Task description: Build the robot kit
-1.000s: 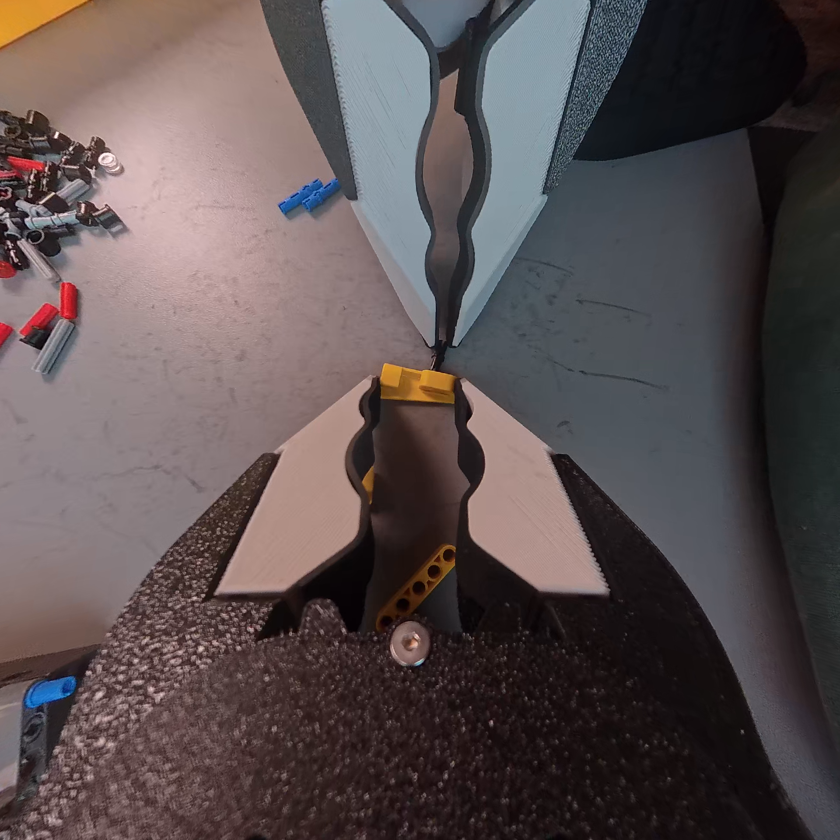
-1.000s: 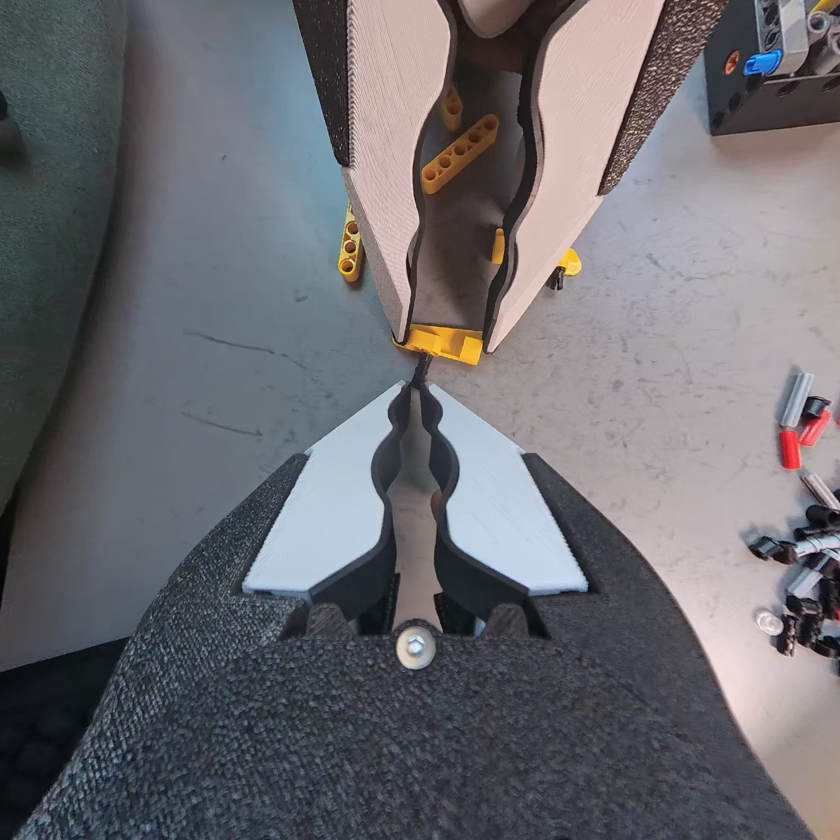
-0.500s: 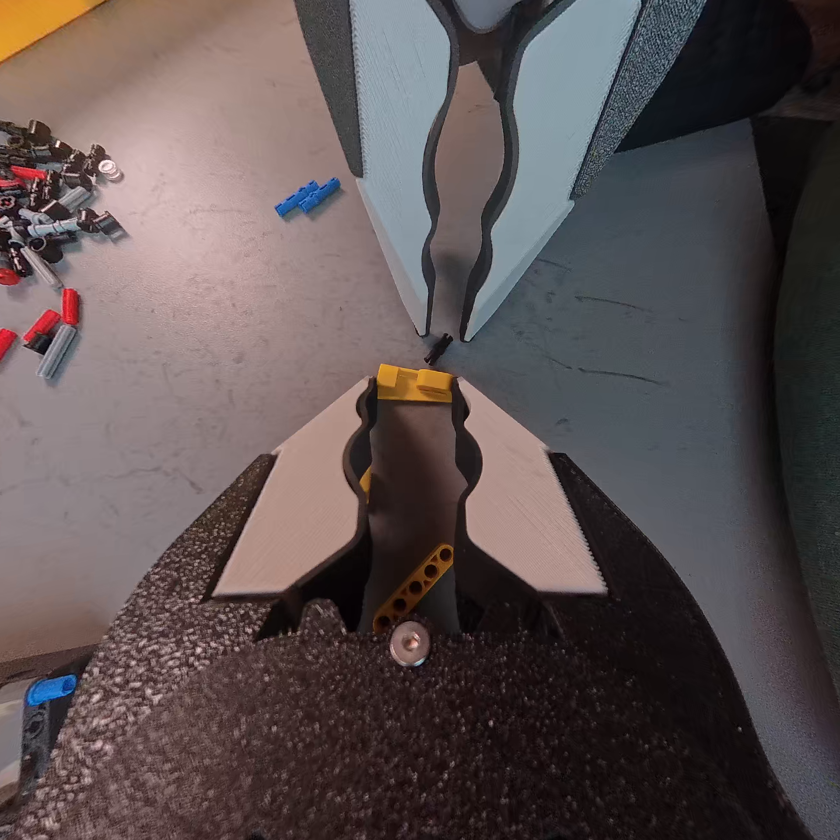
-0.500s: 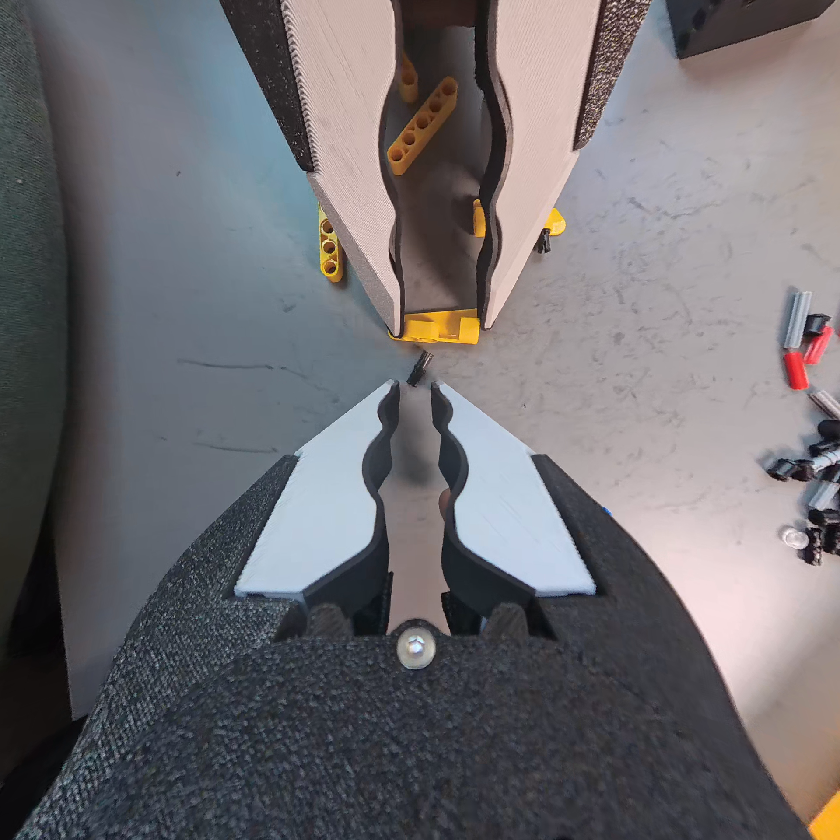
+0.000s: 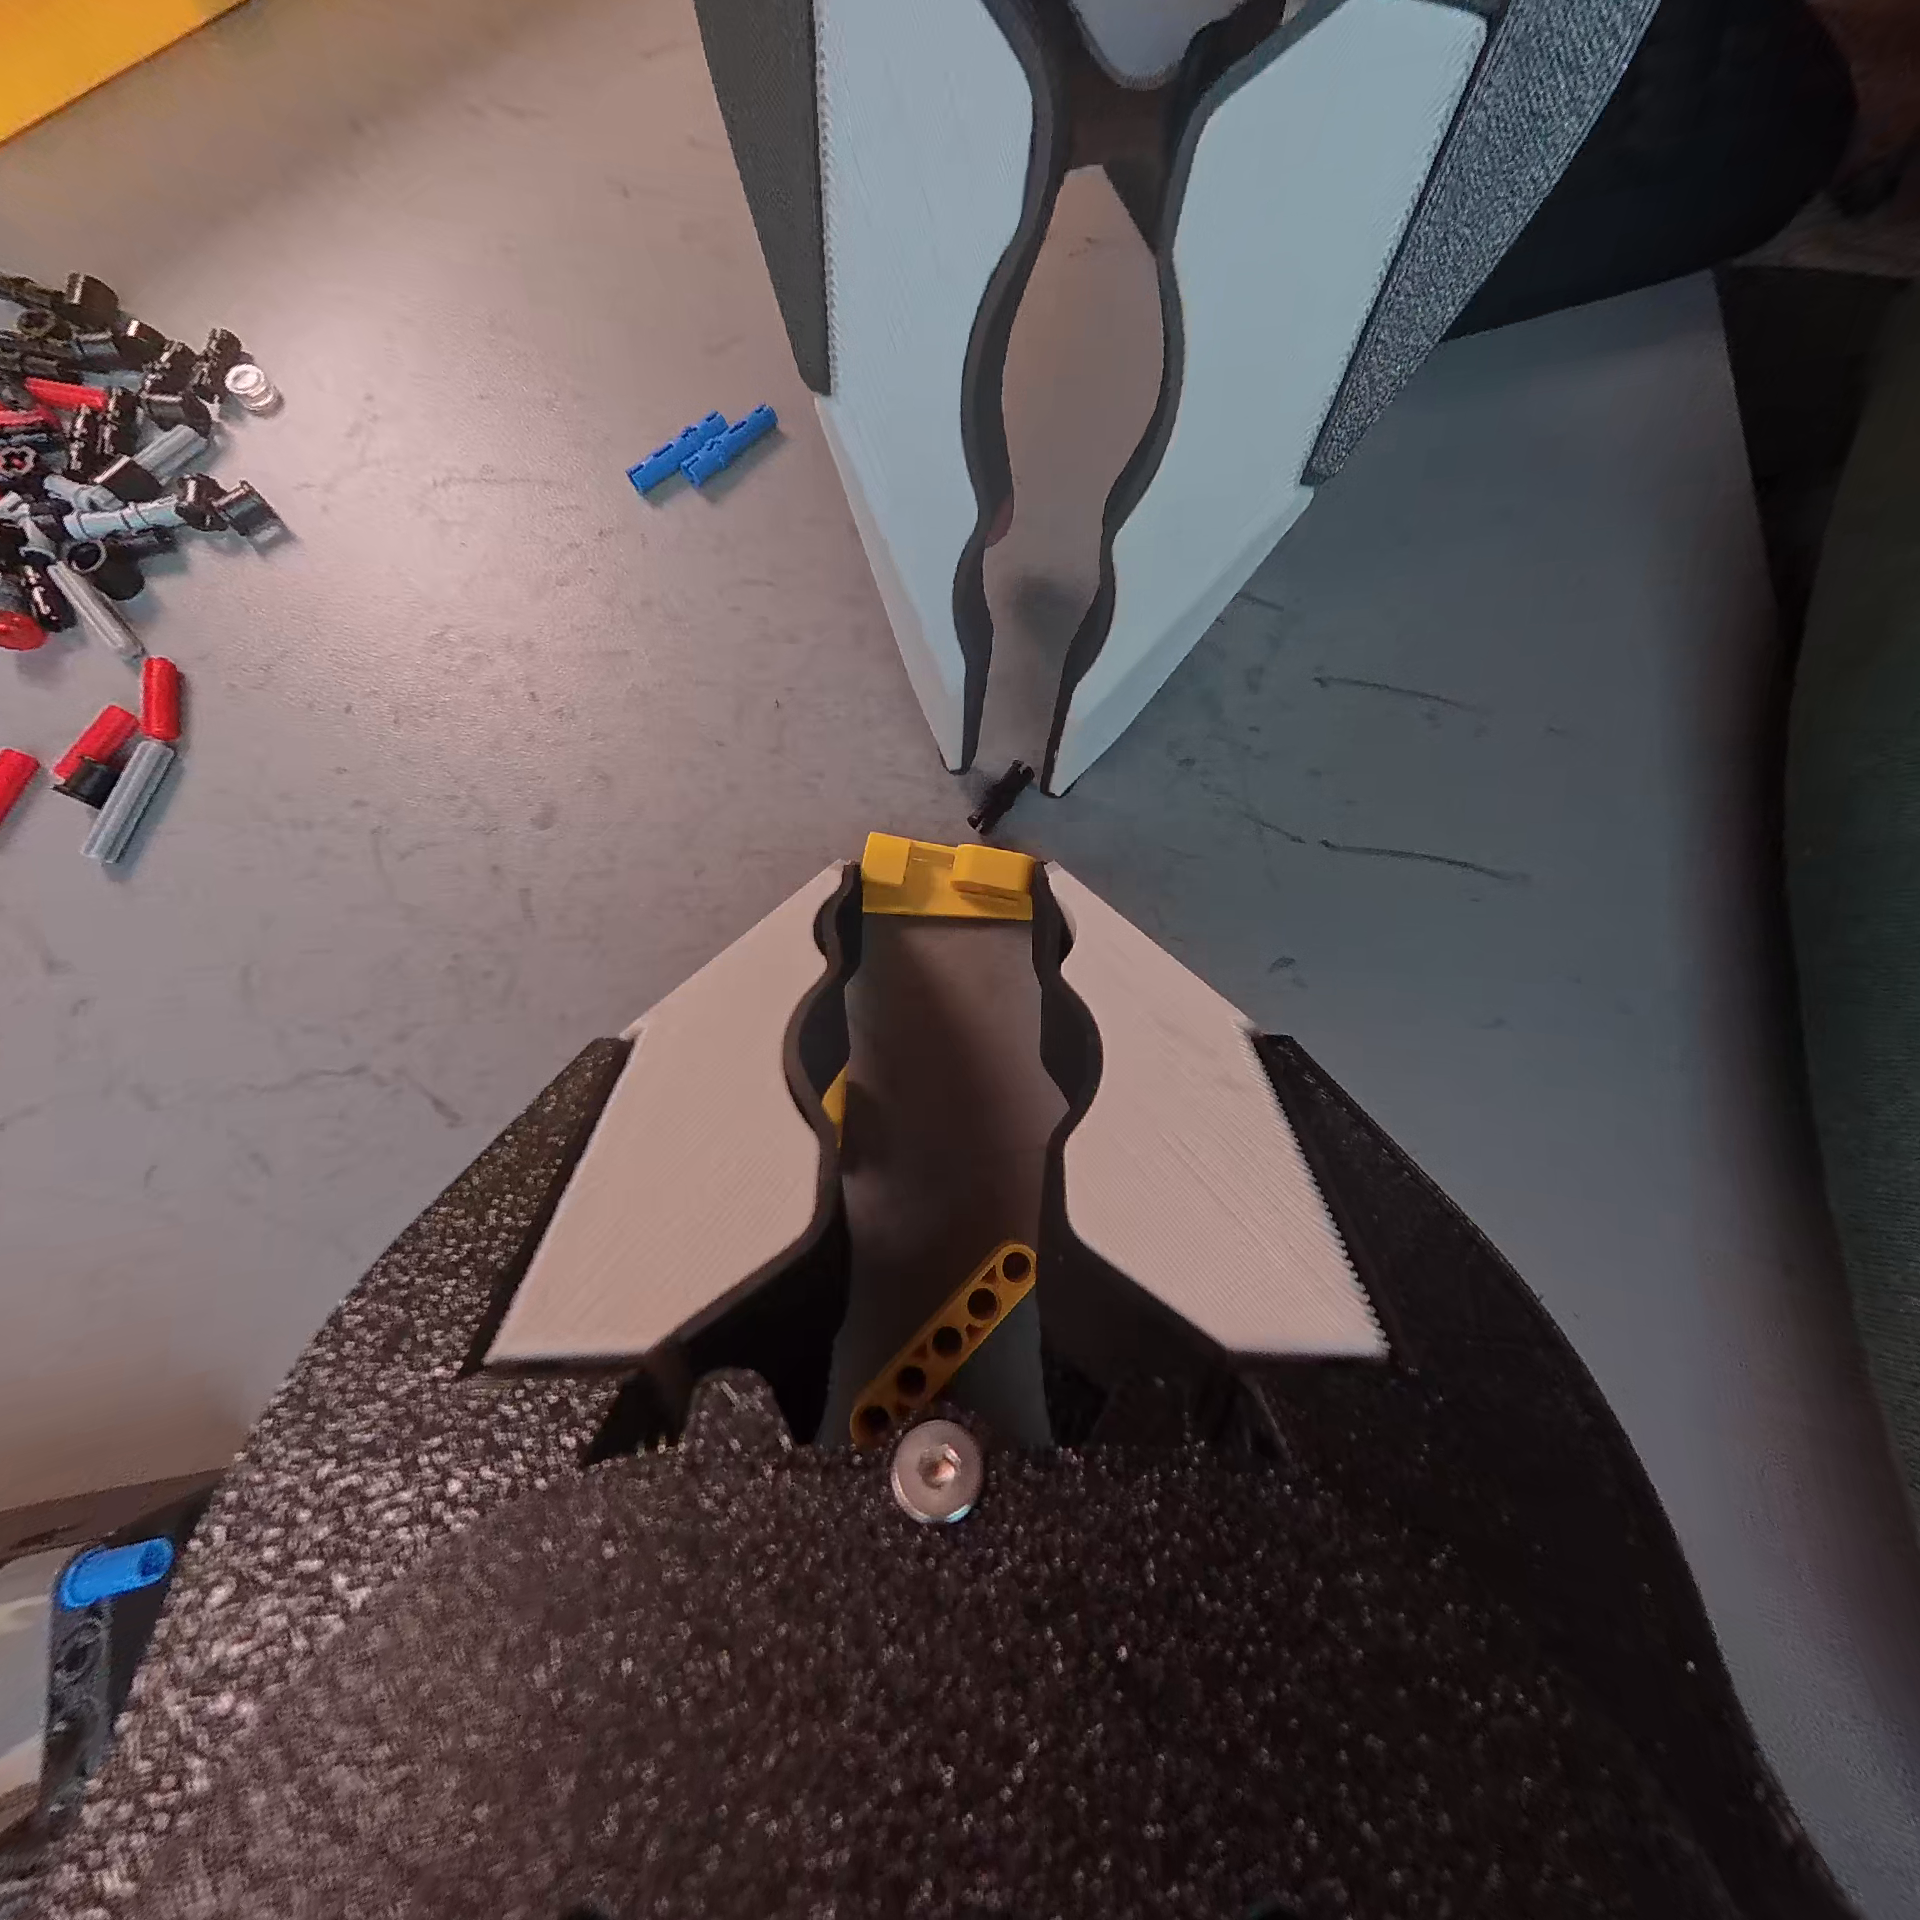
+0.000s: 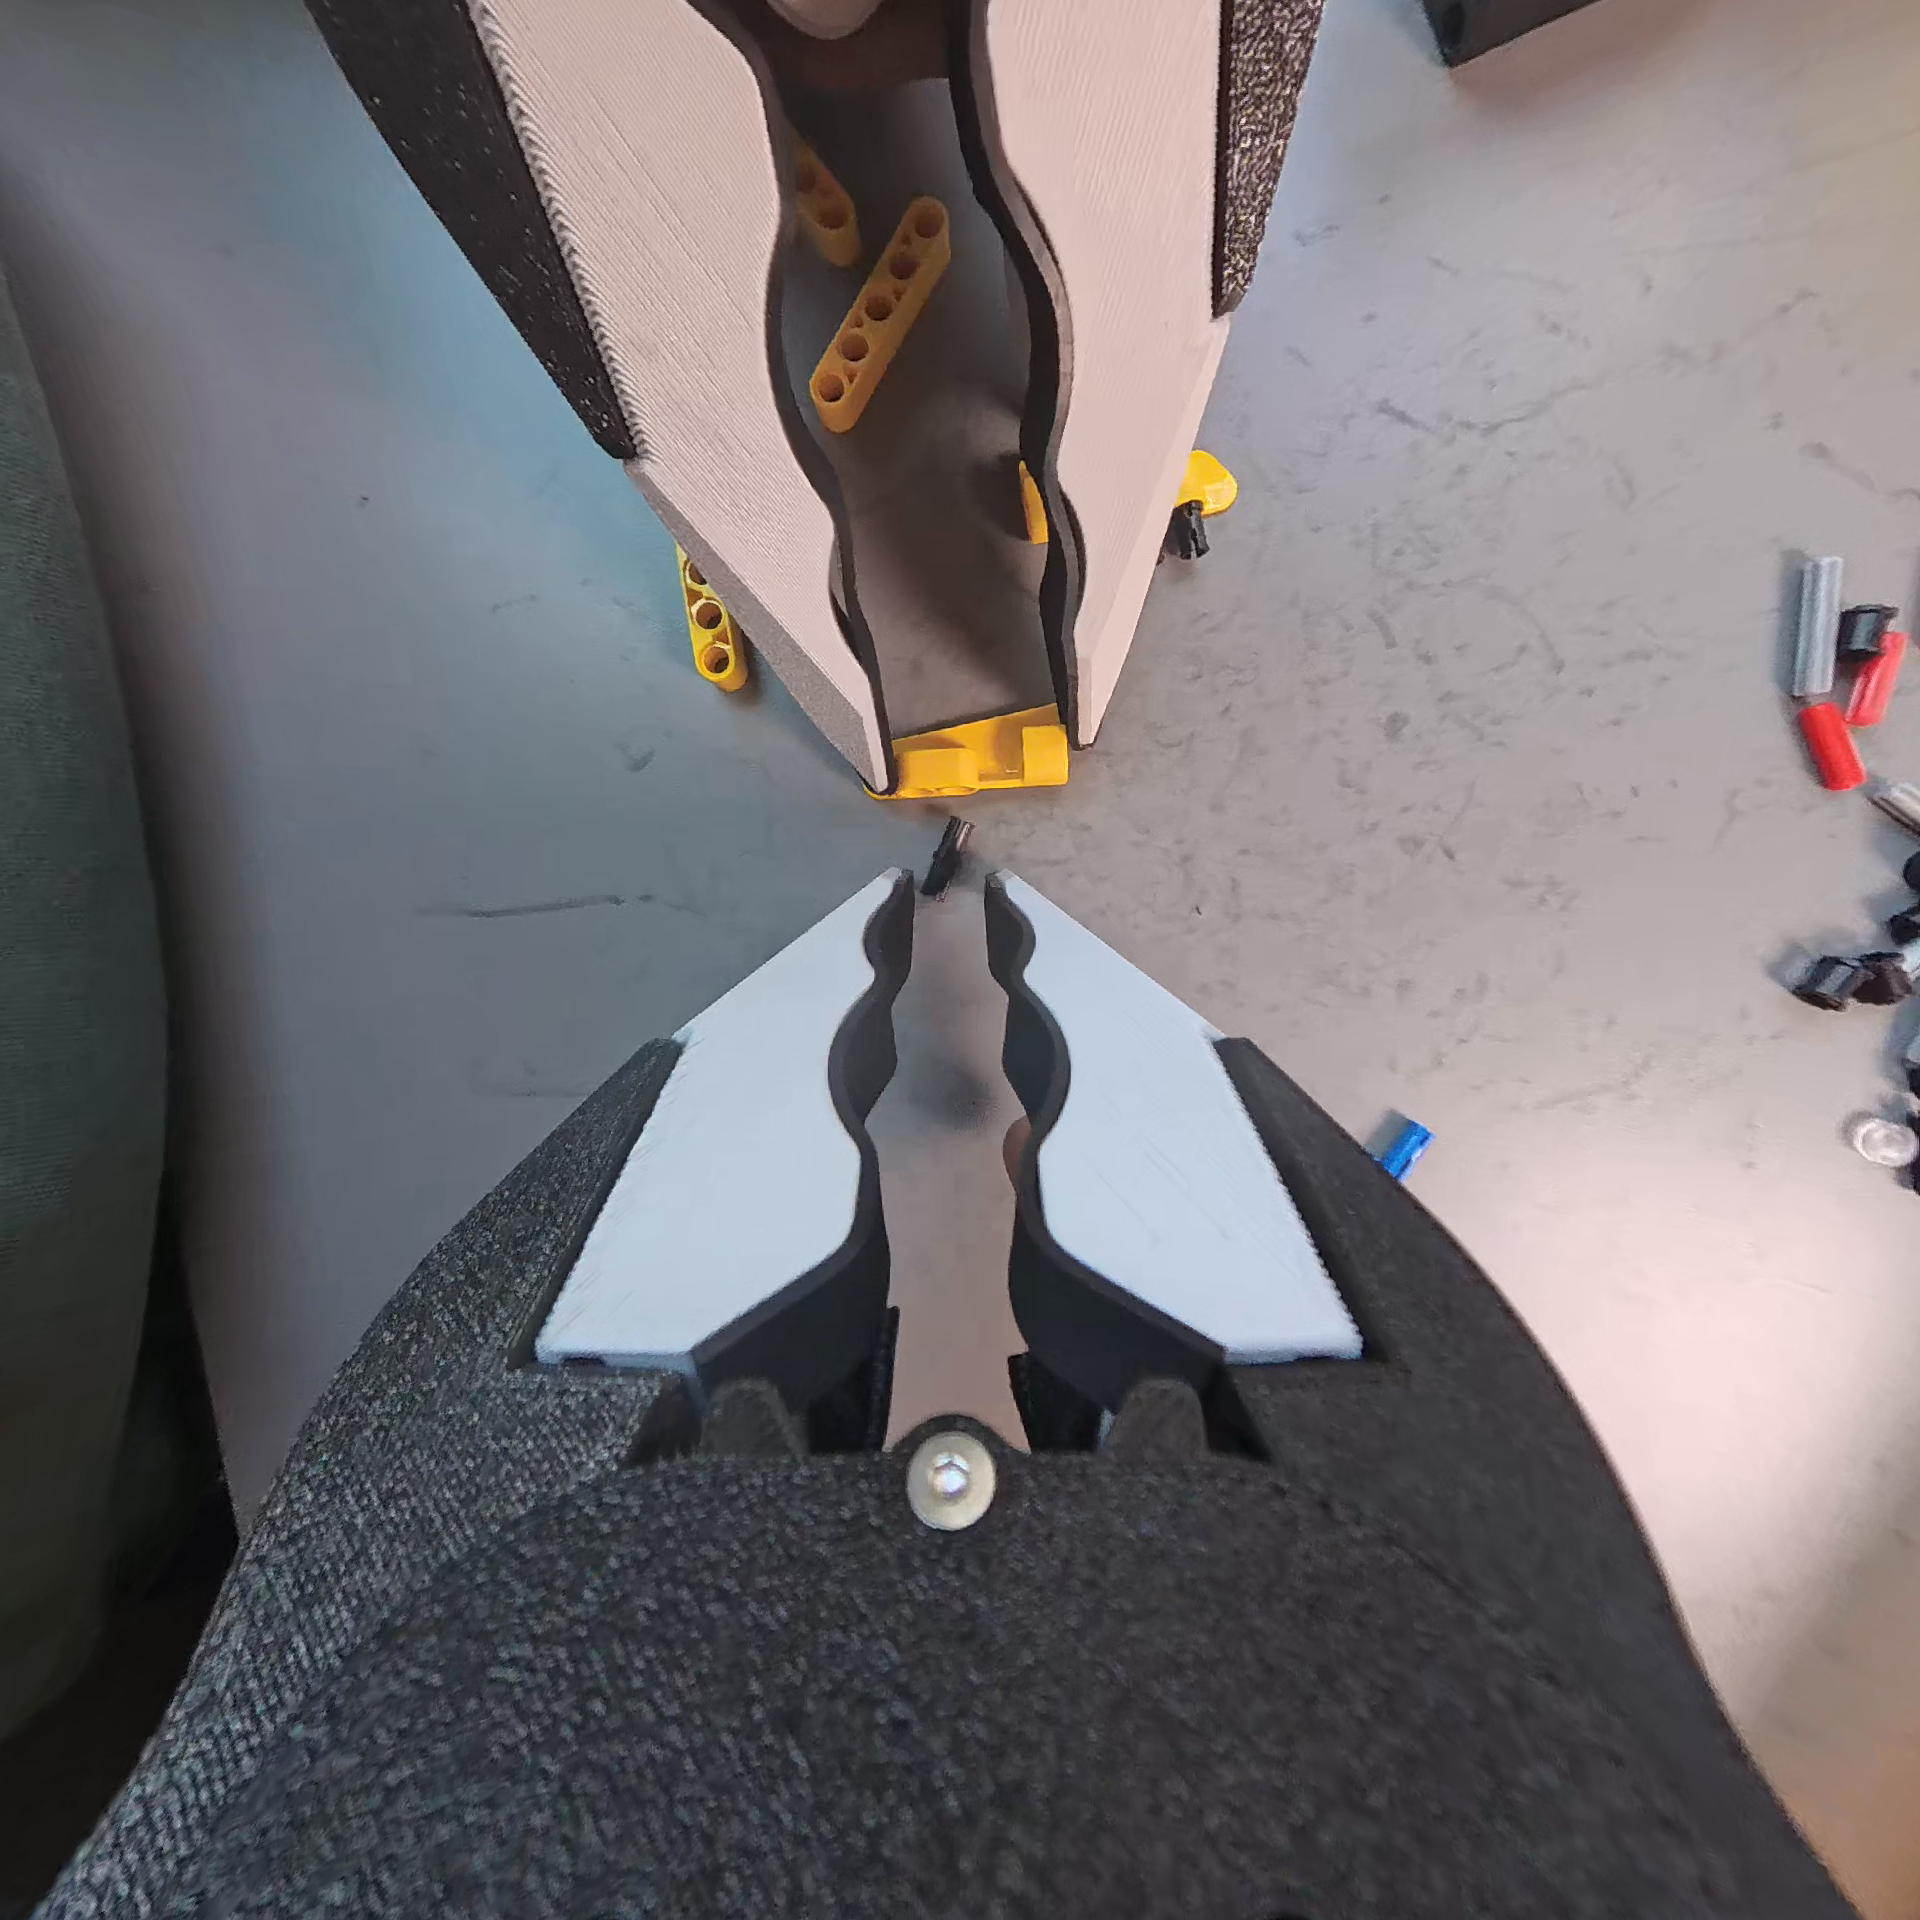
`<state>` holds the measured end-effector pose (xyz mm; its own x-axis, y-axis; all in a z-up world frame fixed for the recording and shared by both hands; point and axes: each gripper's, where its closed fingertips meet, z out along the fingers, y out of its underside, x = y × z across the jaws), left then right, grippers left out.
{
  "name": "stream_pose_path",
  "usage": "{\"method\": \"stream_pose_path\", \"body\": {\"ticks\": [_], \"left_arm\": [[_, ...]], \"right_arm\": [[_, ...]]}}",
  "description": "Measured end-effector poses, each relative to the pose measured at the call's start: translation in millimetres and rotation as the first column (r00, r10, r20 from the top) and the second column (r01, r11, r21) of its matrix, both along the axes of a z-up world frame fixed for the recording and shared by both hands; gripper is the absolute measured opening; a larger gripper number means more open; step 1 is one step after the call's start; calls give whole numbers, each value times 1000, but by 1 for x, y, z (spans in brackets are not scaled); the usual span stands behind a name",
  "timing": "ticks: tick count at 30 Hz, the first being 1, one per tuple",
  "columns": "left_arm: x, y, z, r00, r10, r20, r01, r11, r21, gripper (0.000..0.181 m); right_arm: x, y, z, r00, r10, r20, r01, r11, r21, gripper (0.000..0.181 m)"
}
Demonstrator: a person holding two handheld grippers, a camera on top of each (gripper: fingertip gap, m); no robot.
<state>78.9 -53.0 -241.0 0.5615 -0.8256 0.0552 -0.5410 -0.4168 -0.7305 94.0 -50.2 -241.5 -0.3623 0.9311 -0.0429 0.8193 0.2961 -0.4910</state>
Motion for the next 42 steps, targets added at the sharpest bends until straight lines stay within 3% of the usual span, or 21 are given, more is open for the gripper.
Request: {"method": "stream_pose_path", "body": {"ticks": [25, 42], "left_arm": [[0, 0, 0, 1000, 3, 9, -3, 1000, -12, 31], [0, -1, 0, 1000, 5, 6, -5, 1000, -8, 31]], "right_arm": [[-8, -1, 0, 991, 135, -20, -133, 989, 69, 3], [-9, -2, 2, 989, 151, 8, -151, 984, 93, 3]]}}
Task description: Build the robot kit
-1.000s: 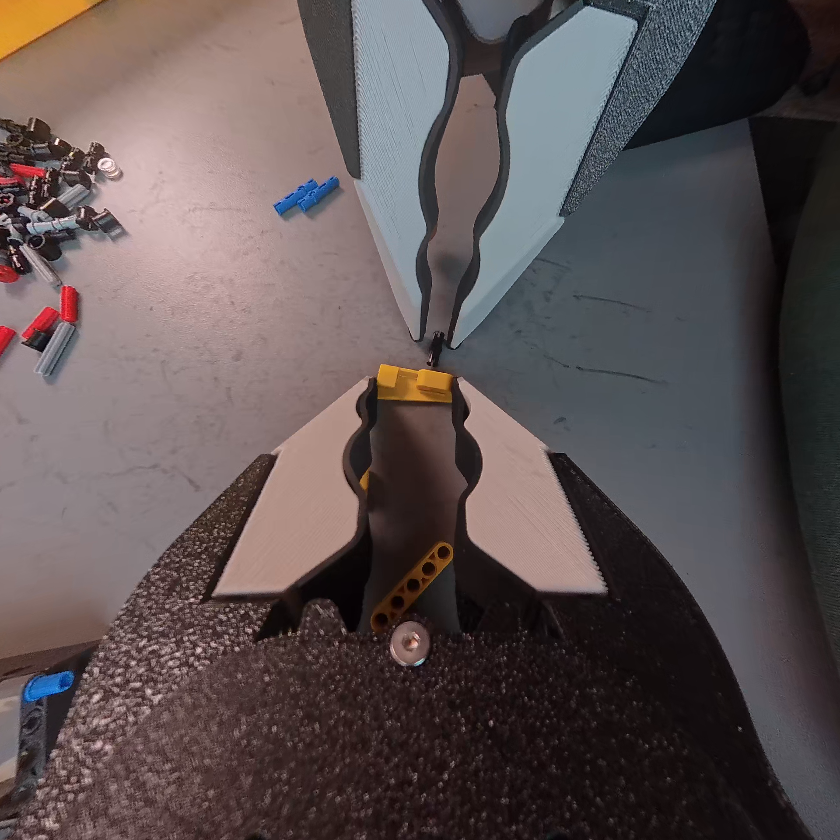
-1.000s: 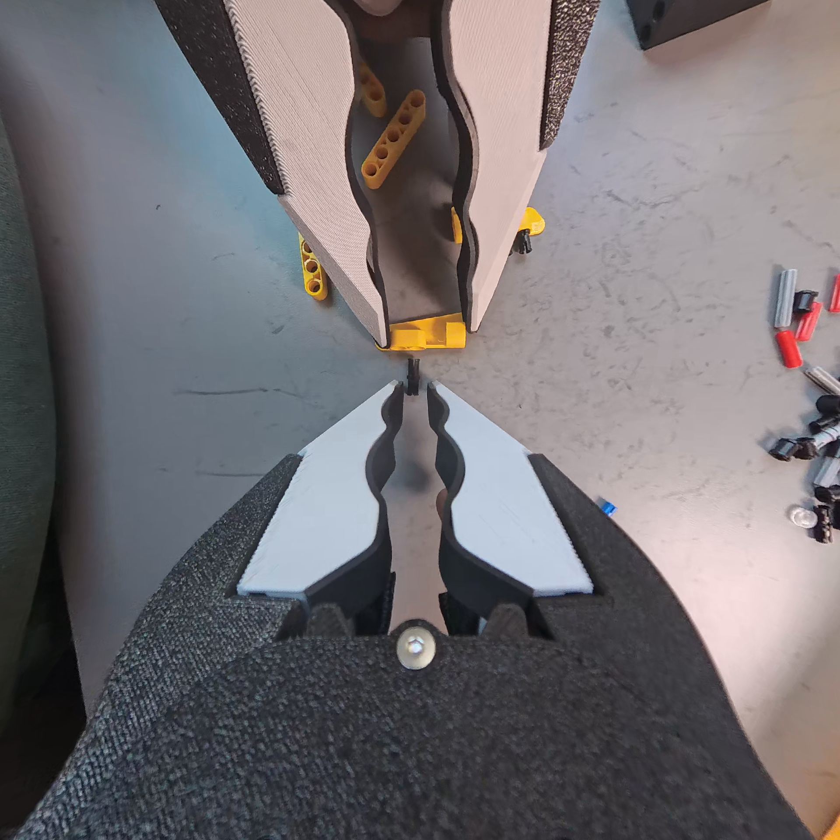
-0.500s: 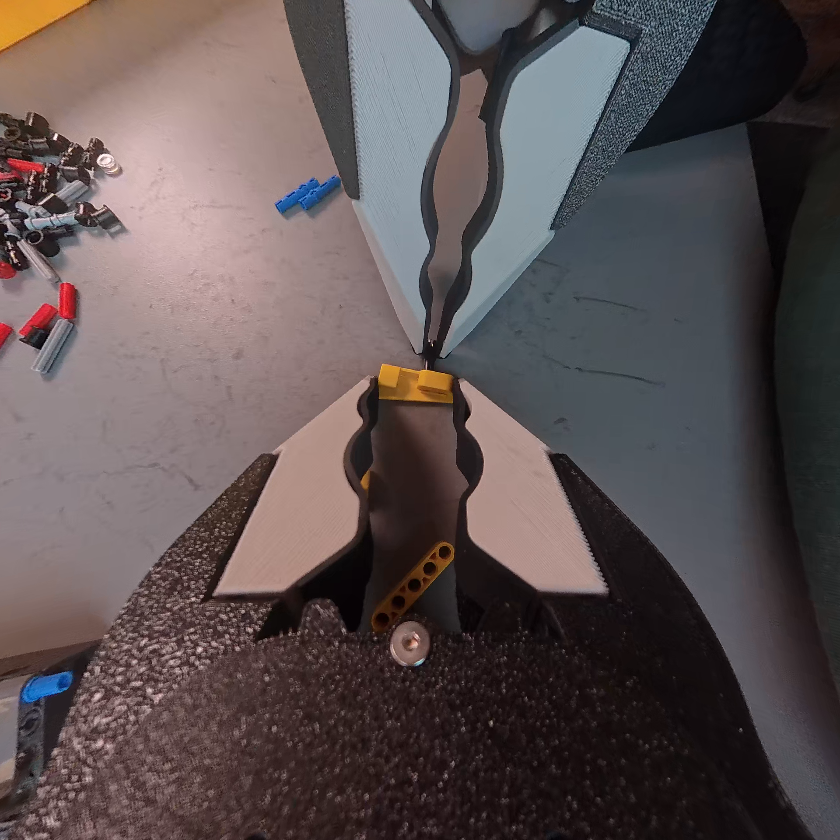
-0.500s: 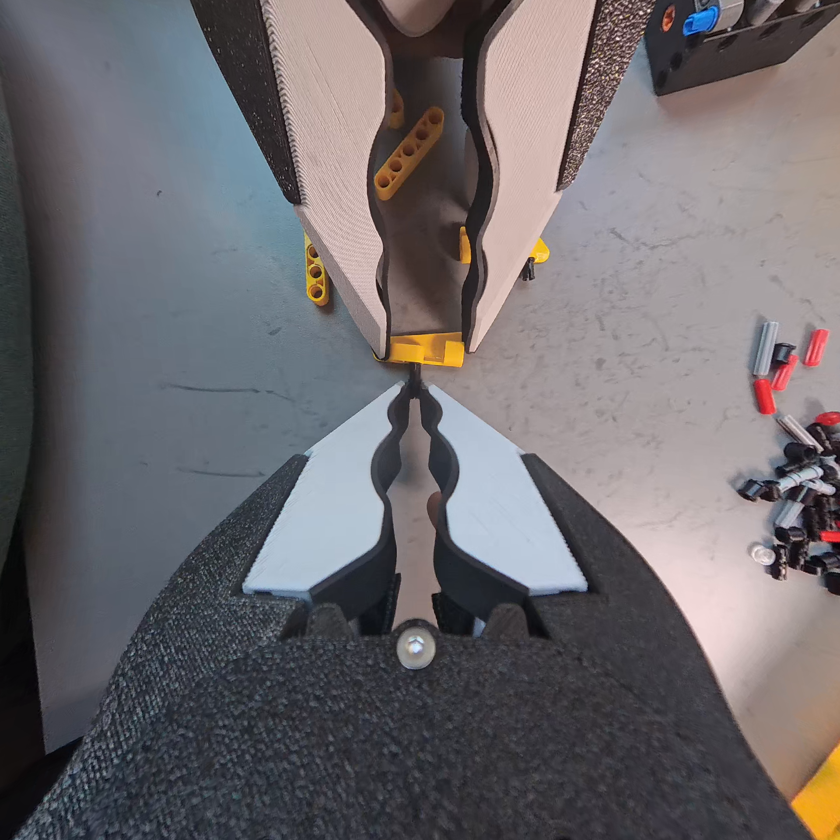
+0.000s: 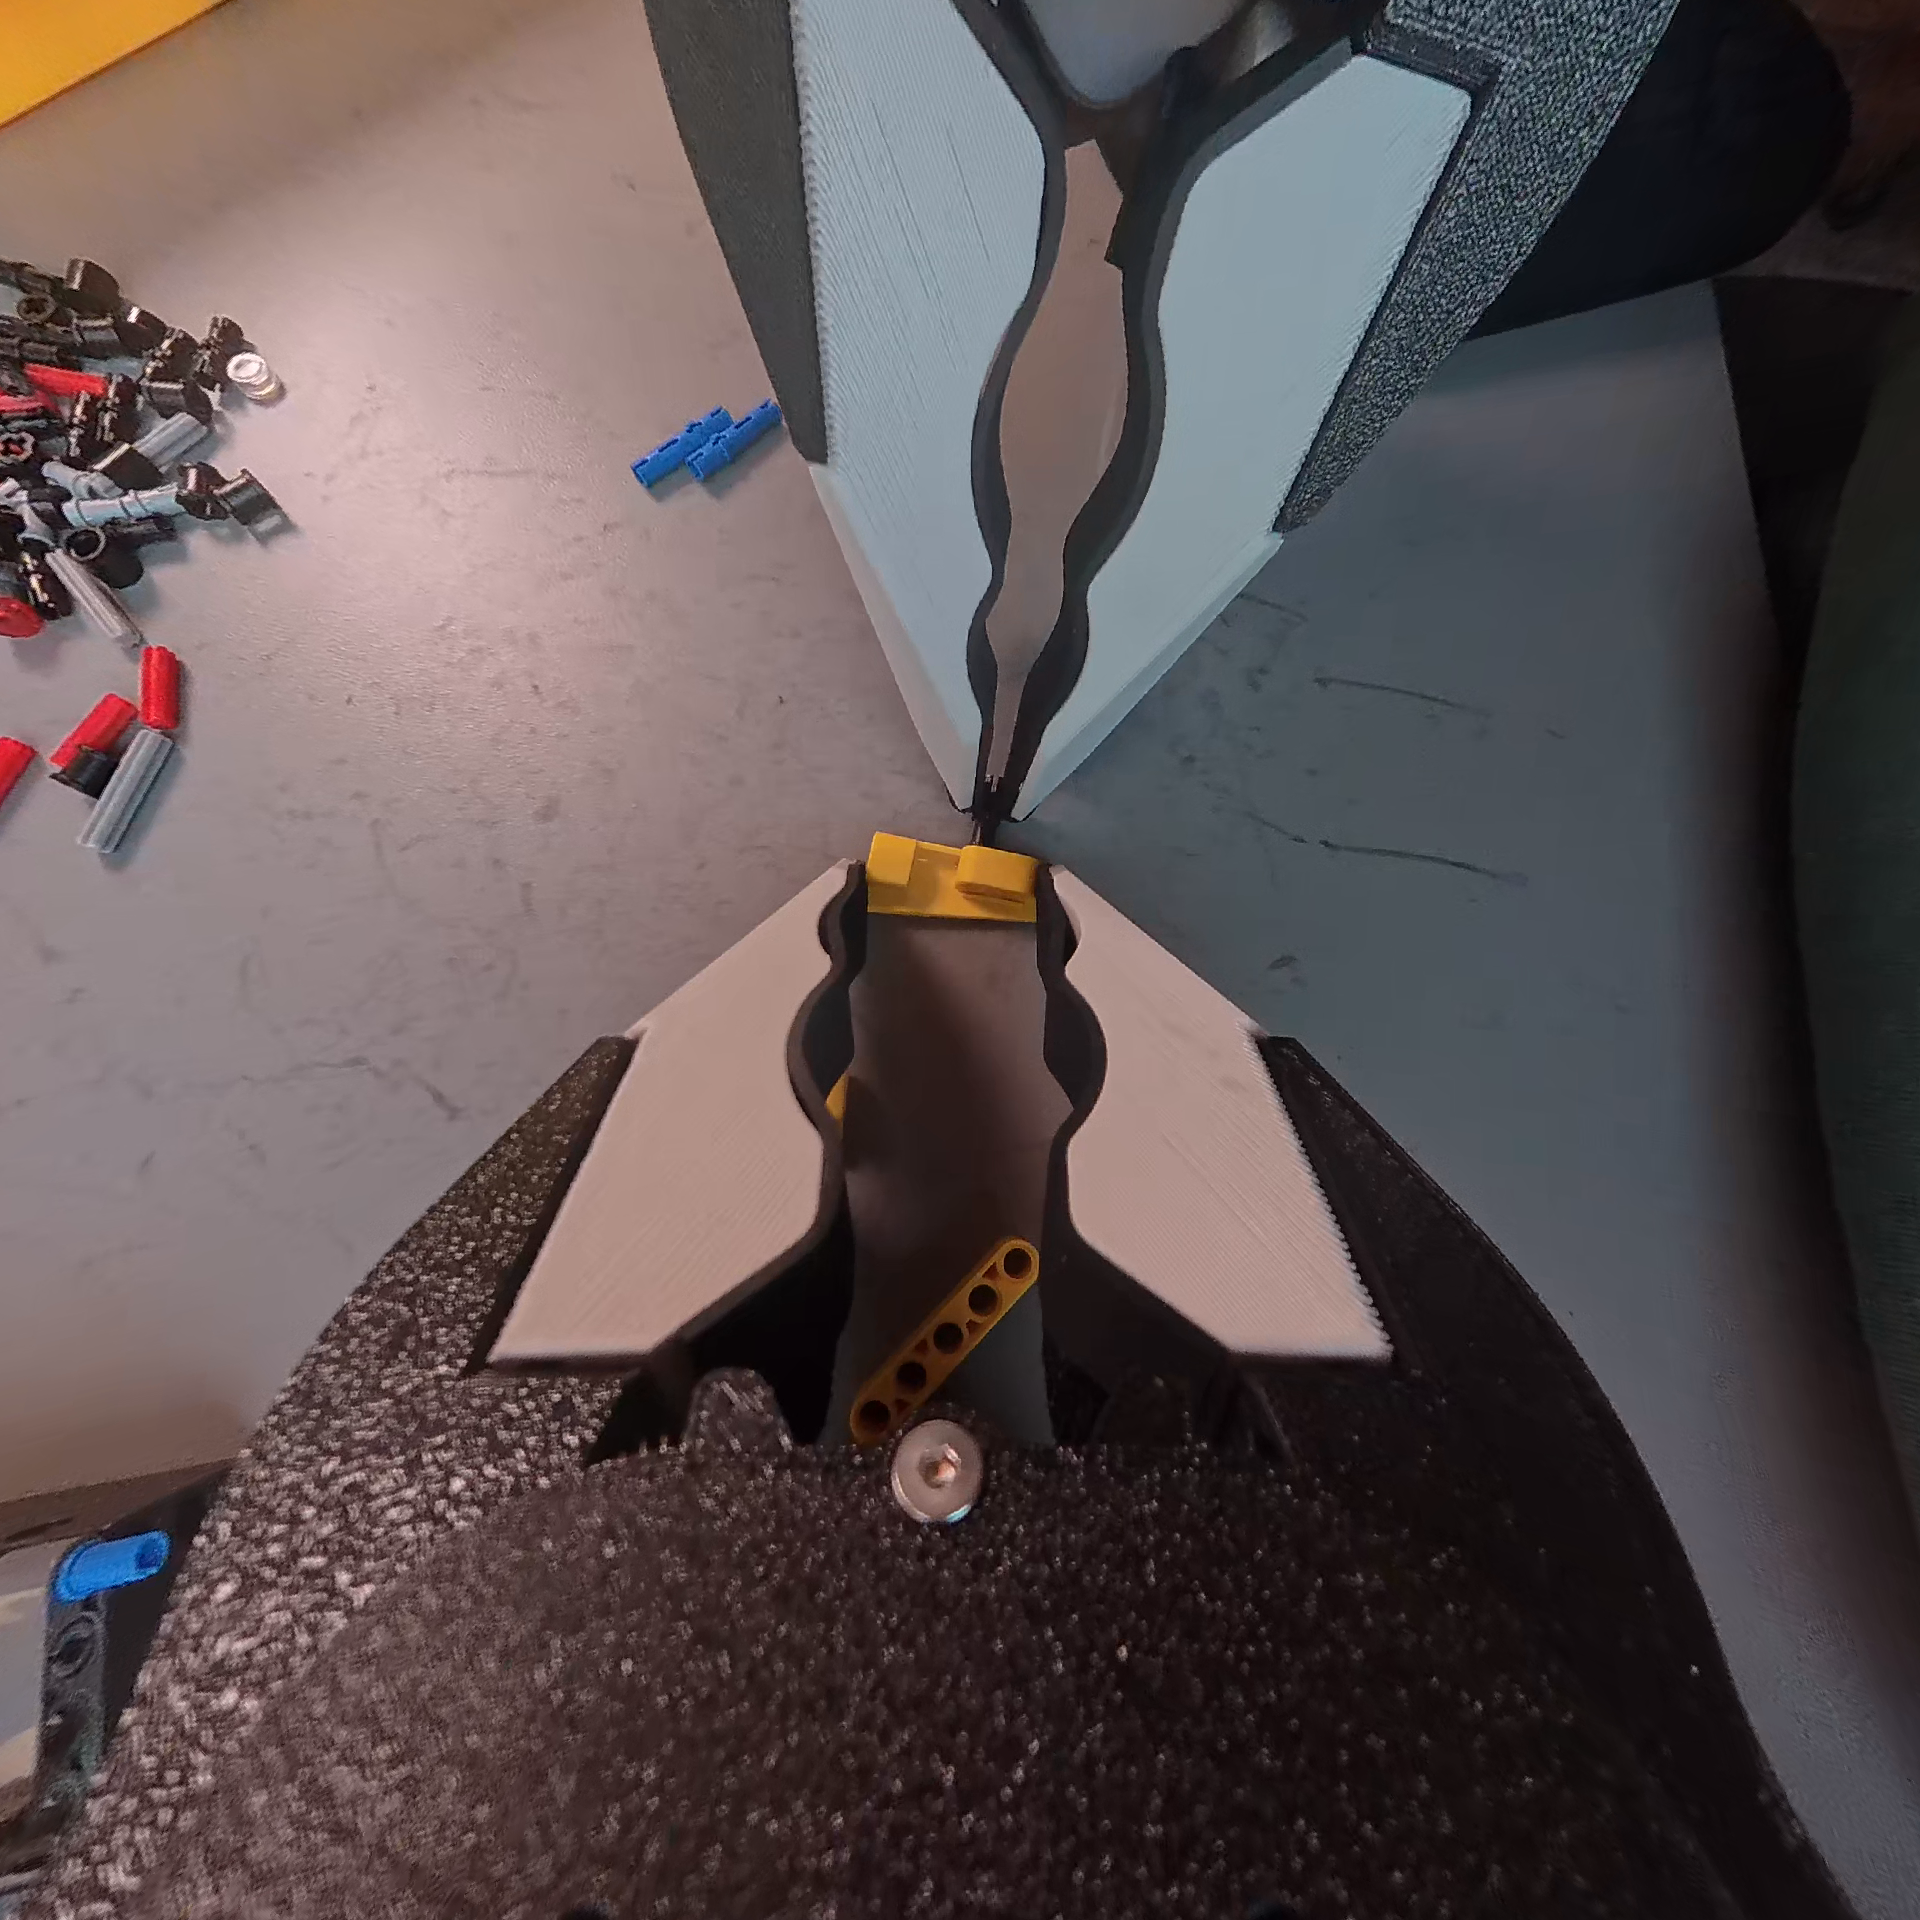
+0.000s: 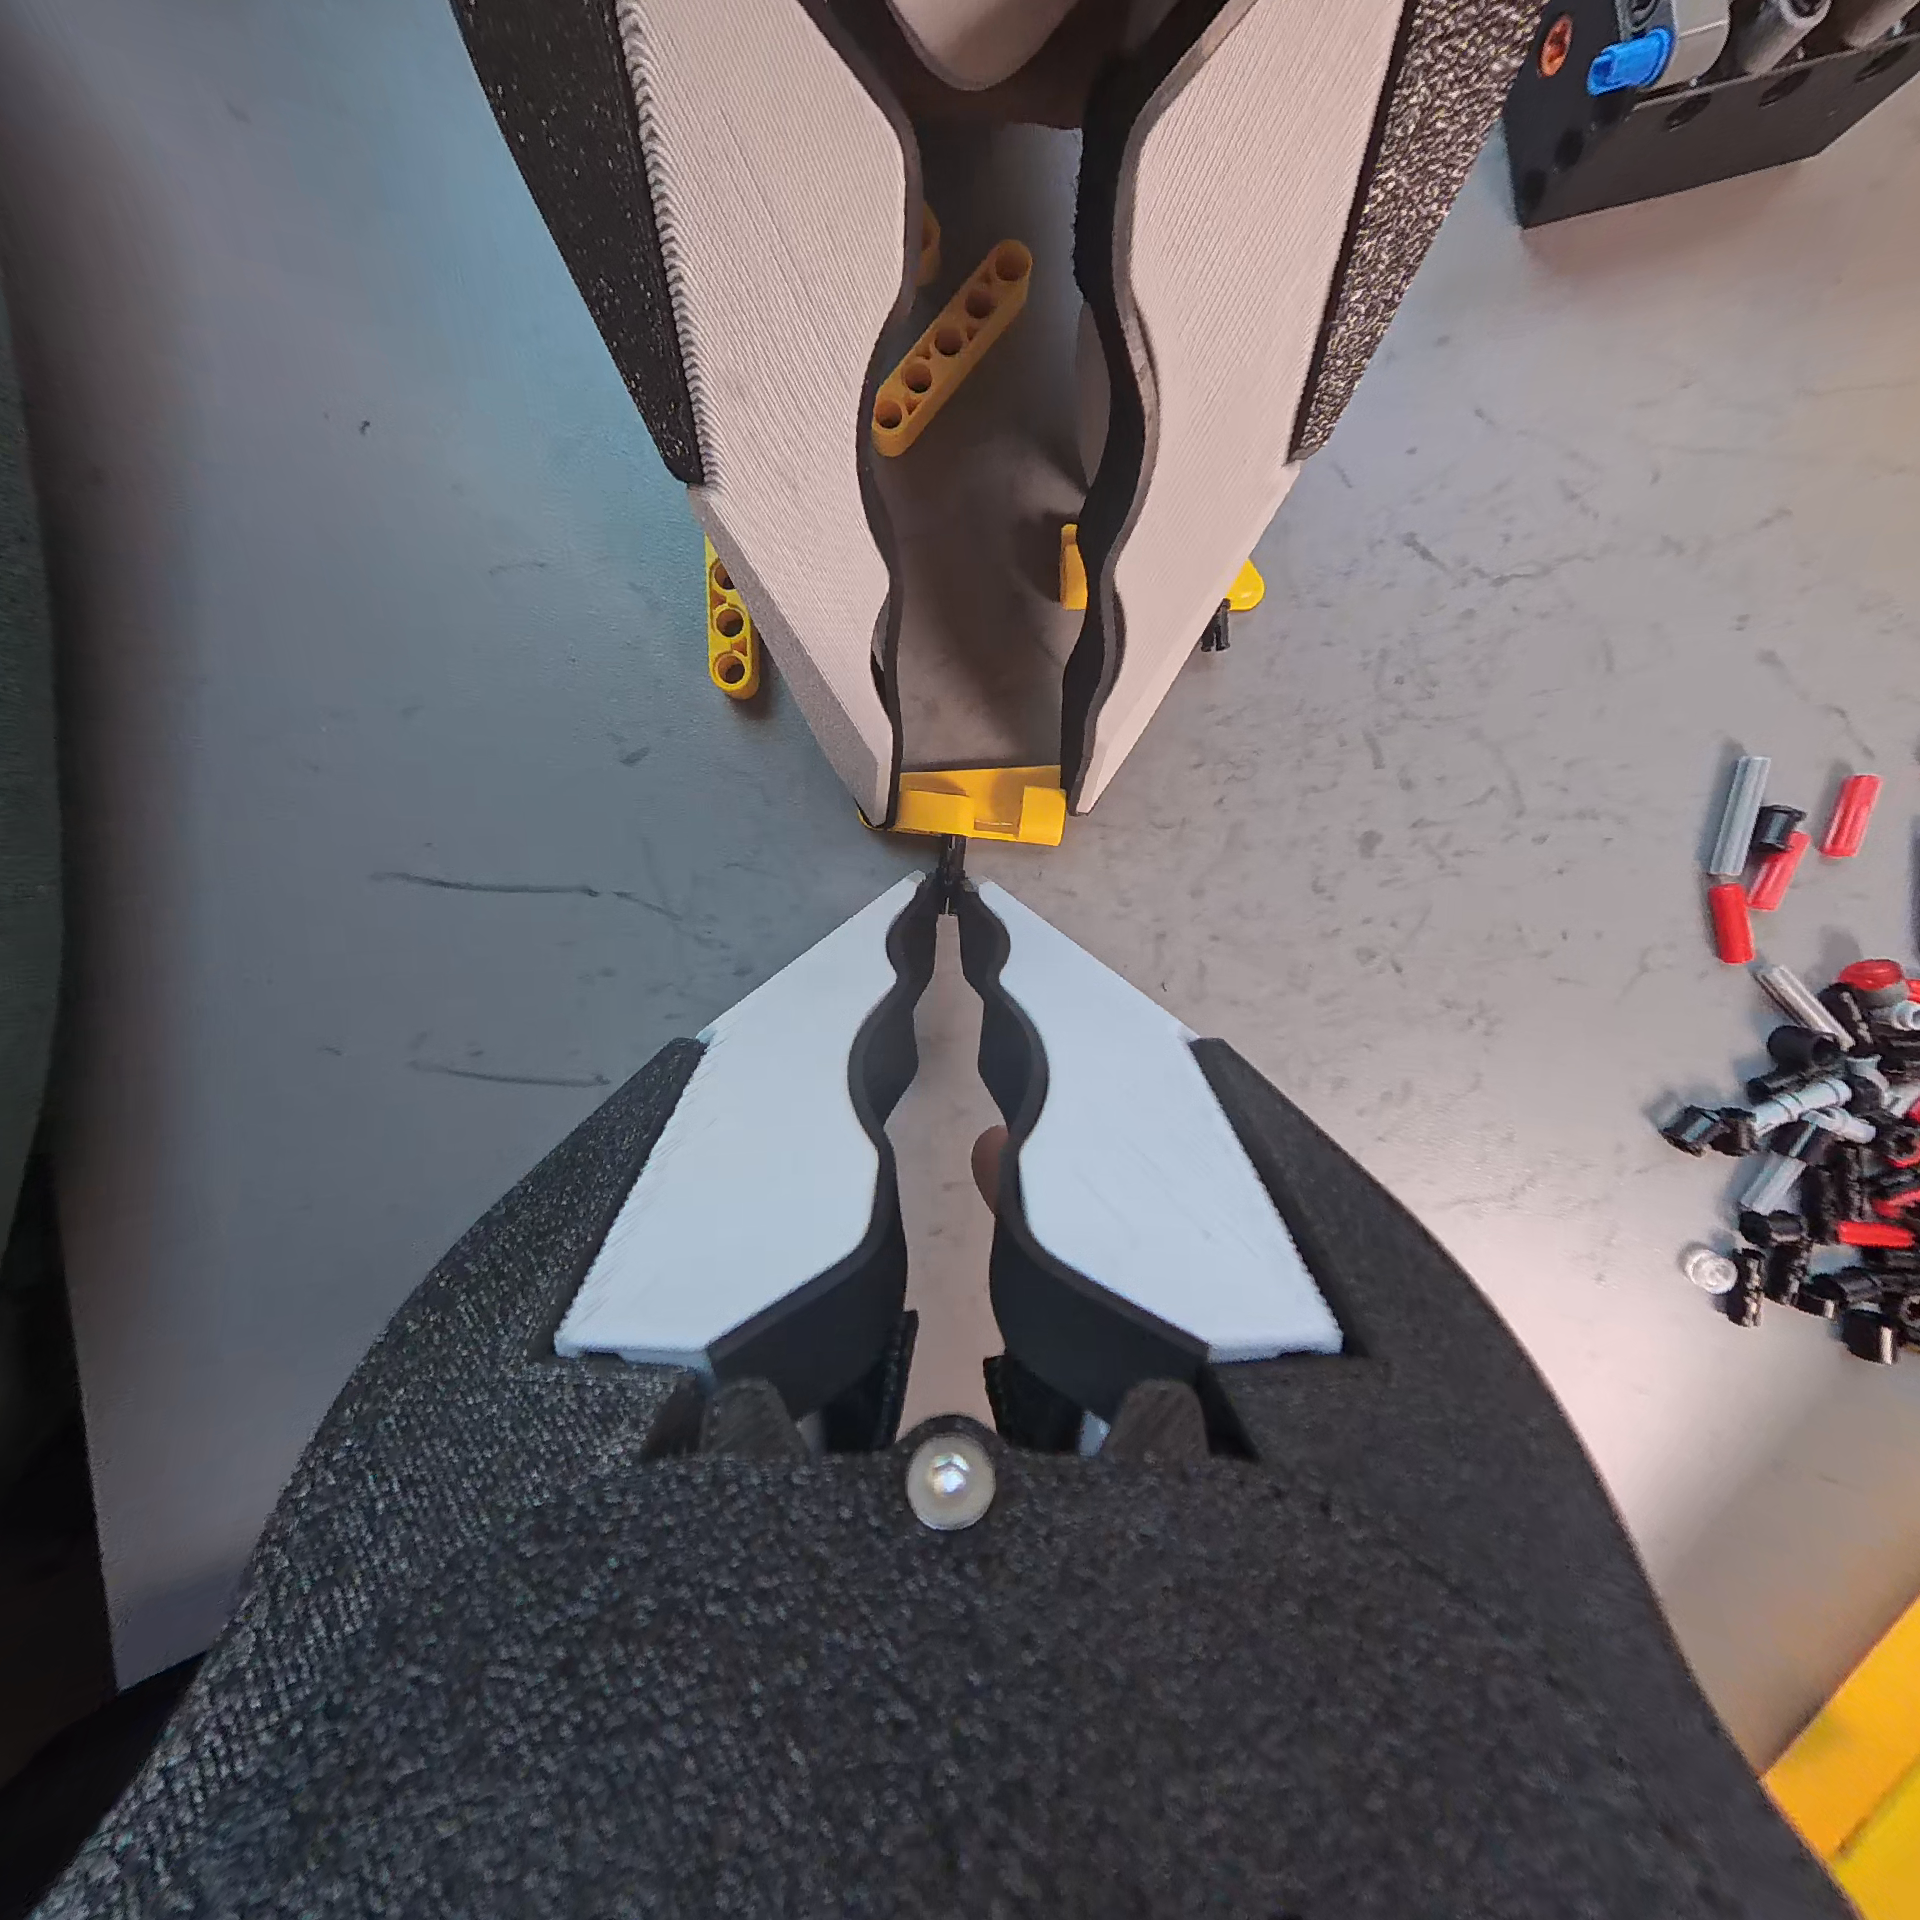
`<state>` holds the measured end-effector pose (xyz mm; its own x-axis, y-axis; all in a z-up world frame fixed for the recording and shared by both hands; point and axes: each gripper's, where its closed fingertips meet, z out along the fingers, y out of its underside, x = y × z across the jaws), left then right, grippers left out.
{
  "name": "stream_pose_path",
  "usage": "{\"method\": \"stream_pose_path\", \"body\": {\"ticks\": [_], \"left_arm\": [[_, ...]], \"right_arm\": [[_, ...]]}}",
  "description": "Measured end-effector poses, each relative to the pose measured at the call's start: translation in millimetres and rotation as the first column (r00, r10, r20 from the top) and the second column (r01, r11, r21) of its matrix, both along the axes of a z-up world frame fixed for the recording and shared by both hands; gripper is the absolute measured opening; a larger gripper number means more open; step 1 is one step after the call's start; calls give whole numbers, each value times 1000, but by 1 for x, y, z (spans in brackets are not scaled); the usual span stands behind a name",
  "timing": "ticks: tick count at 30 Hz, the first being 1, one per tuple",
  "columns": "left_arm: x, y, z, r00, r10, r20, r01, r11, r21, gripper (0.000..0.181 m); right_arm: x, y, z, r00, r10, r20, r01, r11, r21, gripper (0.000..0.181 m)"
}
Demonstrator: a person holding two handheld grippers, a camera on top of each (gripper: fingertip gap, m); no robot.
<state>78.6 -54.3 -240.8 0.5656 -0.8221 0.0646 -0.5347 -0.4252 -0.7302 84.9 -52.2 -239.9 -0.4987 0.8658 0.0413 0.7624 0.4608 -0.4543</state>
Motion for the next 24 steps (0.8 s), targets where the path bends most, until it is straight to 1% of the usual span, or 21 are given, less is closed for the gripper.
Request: {"method": "stream_pose_path", "body": {"ticks": [7, 10, 22, 24], "left_arm": [[0, -1, 0, 1000, -2, 2, 2, 1000, -2, 31], [0, -1, 0, 1000, -3, 3, 3, 1000, -4, 31], [0, -1, 0, 1000, 3, 0, -3, 1000, -1, 31], [0, -2, 0, 1000, 0, -3, 0, 1000, 4, 31]], "right_arm": [[-1, 0, 1, 997, 10, -78, -13, 999, -35, 2], [-1, -1, 3, 994, 2, -110, -10, 997, -74, 2], [-1, 0, 1, 968, -159, -193, 123, 975, -185, 2], [-1, 0, 2, 962, -168, -216, 128, 974, -189, 2]]}}
